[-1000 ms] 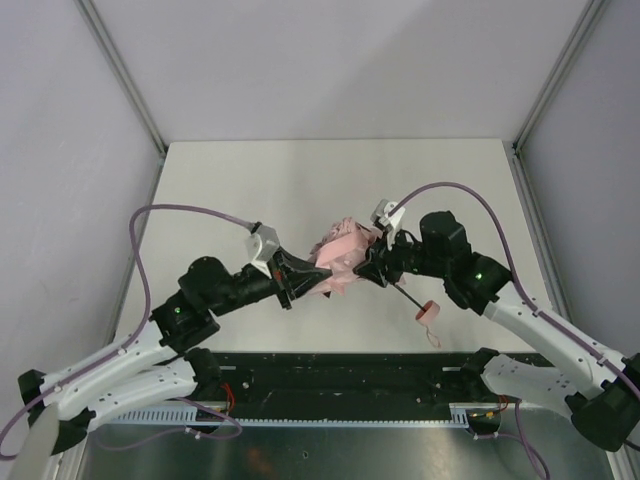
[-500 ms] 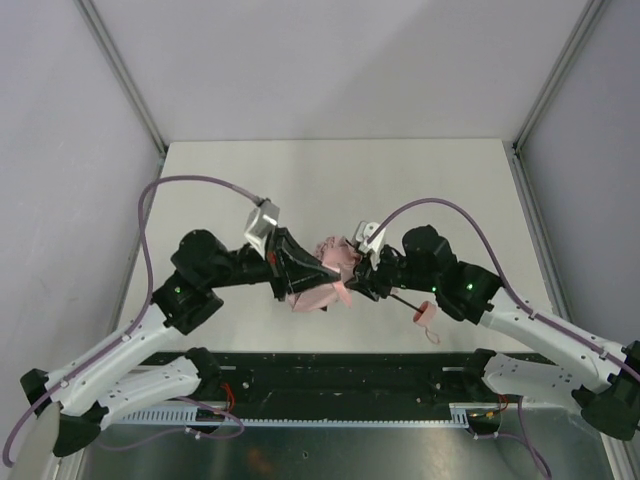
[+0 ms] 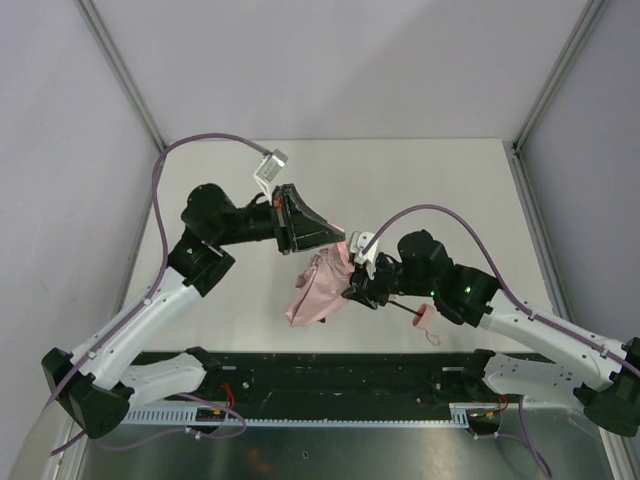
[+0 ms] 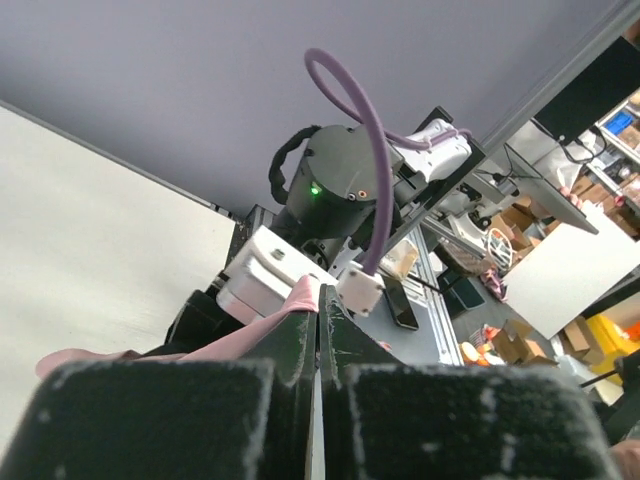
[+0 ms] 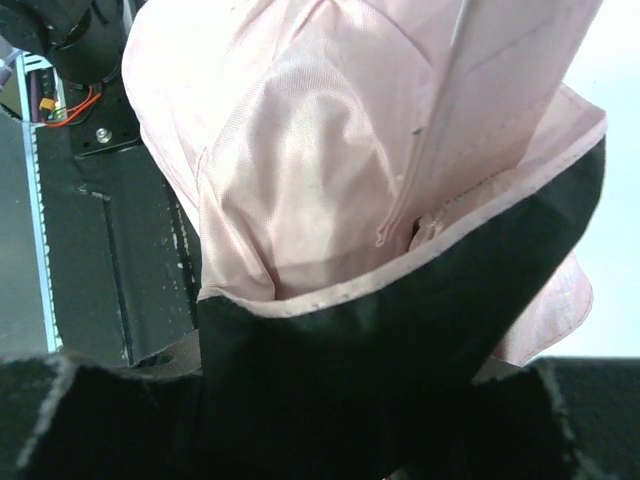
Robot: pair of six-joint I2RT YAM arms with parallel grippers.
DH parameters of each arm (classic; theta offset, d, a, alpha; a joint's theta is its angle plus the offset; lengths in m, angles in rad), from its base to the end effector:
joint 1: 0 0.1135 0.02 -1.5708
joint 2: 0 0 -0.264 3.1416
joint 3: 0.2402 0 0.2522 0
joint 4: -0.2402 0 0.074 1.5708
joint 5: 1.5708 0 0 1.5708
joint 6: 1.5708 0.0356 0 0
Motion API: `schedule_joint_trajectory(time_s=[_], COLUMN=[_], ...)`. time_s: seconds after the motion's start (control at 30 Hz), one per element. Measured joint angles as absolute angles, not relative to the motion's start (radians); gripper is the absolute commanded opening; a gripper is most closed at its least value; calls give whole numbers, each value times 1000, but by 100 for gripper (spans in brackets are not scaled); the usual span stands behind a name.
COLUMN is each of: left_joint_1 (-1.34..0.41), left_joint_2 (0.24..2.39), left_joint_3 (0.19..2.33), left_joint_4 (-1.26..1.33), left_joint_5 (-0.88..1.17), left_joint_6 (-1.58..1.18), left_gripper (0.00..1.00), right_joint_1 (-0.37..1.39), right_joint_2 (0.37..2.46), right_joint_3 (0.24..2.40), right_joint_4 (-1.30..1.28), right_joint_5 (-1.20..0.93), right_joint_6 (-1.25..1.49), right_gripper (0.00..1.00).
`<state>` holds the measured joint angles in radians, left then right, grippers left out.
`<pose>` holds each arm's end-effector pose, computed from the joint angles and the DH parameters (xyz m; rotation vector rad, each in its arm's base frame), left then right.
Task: Put away the umbrella
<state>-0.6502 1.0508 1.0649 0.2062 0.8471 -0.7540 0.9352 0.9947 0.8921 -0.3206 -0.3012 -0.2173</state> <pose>0.1654 -0.1593 0.4274 0.7435 1.4975 -1.6765 0.1248 0.1869 0.3251 -1.2828 1.6059 0.7551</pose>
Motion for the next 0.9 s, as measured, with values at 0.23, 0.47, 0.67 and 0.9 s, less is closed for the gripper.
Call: schedule_joint_trajectory(time_s=[0.23, 0.47, 0.67, 0.9], left_joint_1=[-611, -631, -723, -775], left_joint_2=[1114, 1126, 1129, 1140], left_joint_3=[1085, 1097, 1131, 1140], left_joint_4=[246, 294, 305, 312], left_joint_5=[897, 969, 1071, 1159], left_joint_6=[-863, -865, -807, -760], left_gripper=[0, 0, 0, 0], right_joint_1=[935, 879, 784, 765], right_joint_2=[995, 995, 999, 1015], right_joint_3=[892, 892, 892, 892], right_joint_4=[-341, -320, -210, -157], right_joint_5=[-353, -386, -429, -499], right_joint_6=[-222, -179, -92, -52], right_gripper=[0, 0, 0, 0])
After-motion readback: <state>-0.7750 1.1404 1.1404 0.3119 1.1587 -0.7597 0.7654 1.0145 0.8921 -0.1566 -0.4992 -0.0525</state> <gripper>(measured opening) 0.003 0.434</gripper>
